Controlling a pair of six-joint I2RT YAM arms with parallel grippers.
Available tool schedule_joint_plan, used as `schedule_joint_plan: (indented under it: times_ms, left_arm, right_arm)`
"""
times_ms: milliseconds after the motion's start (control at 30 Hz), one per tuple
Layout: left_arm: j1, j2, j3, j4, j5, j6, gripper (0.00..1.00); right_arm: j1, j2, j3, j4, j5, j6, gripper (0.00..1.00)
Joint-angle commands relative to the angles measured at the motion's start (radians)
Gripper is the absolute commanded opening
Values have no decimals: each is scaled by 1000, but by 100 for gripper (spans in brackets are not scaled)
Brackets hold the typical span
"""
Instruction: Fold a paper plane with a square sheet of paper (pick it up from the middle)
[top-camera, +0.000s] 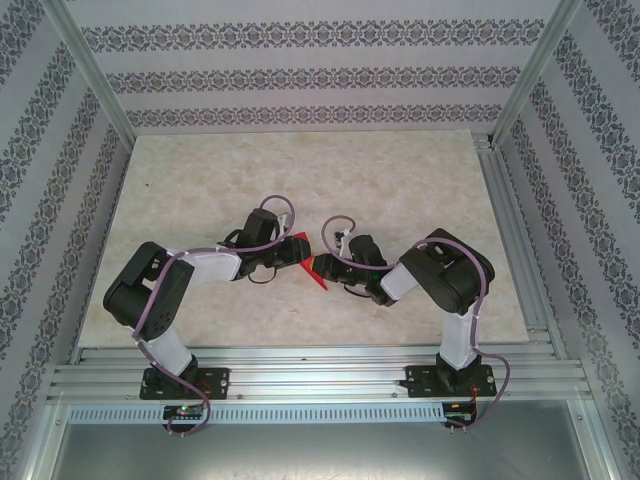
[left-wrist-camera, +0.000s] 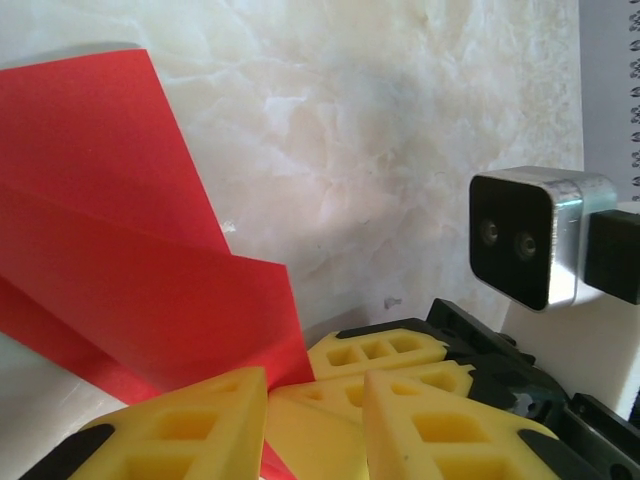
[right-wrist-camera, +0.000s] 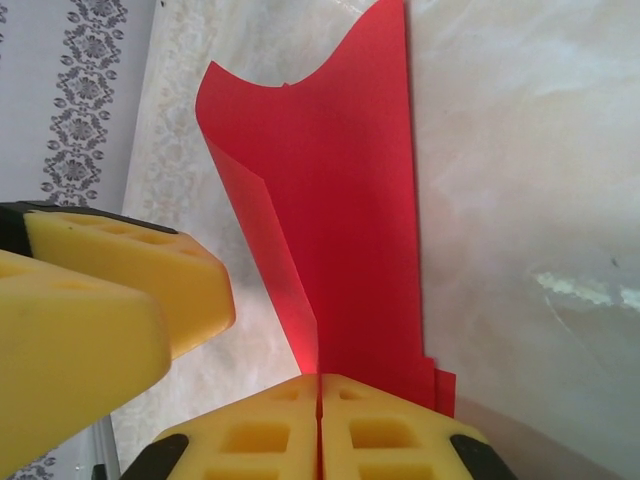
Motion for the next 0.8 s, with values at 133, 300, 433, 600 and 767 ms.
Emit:
schedule_joint_plan:
  times_ms: [133, 300, 433, 600, 767]
  left_arm:
    - [-7, 22, 18, 37, -1, 22, 33]
    - [-6, 37, 32, 10, -19, 19, 32]
    - [-6, 49, 40, -8, -26, 17, 31]
    - [-6, 65, 49, -35, -40, 13, 29]
    - [-7, 64, 47, -55, -64, 8, 28]
  right_arm:
    - [6, 3, 29, -243, 40, -131, 10]
    - [7, 4, 36, -265, 35, -152, 13]
    - [11, 7, 42, -275, 35, -161, 13]
    - [12, 10, 47, -287, 36, -163, 13]
    - [10, 7, 45, -291, 41, -154, 13]
